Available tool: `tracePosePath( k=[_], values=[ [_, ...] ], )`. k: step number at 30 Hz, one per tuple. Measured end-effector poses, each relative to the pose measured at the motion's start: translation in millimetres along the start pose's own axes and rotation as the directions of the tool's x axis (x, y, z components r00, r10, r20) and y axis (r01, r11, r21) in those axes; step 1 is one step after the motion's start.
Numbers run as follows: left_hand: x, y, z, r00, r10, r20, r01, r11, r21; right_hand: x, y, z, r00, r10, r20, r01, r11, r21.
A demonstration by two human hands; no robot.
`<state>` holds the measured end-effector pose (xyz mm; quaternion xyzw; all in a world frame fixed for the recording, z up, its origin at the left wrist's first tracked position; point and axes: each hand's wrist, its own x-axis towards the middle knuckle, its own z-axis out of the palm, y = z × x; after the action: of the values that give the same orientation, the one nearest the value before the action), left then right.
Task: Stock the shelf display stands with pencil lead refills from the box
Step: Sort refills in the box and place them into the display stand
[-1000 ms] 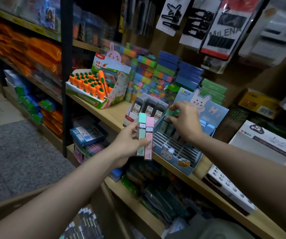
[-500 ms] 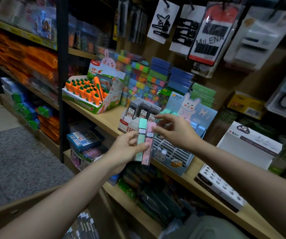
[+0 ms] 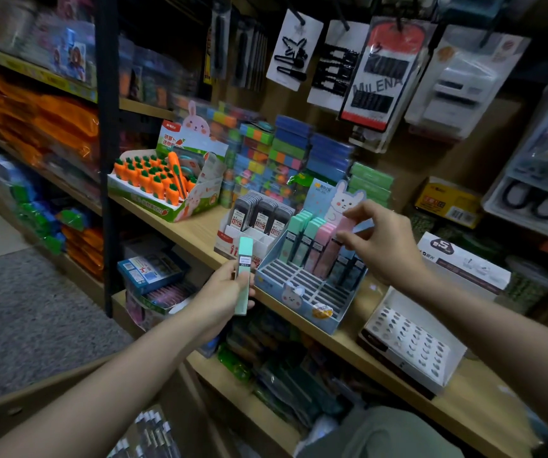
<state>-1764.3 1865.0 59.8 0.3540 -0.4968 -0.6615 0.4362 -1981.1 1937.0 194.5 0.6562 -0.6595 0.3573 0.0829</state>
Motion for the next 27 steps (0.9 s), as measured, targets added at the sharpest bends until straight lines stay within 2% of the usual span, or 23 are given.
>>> tracePosePath(
  k=[7, 15, 27],
  values=[
    [-3.7, -4.3, 1.6, 0.996, 0.016, 0.09, -0.02, 0.999, 0.043, -7.8, 12.9, 29.7, 0.999, -0.029, -0.039, 0.028, 0.999, -0.02],
    [-4.5, 1.1, -3.7, 0.997, 0.041, 0.073, -0.051, 0.988, 0.145, 2.1, 13.7, 51.9, 0.999, -0.026, -0.032, 0.024, 0.998, -0.059],
    [1.2, 3.0, 7.6, 0.986, 0.152, 0.064, -0.161, 0.97, 0.181, 4.3, 8.9, 60.3, 0.998, -0.068, -0.002, 0.067, 0.98, -0.185]
  ],
)
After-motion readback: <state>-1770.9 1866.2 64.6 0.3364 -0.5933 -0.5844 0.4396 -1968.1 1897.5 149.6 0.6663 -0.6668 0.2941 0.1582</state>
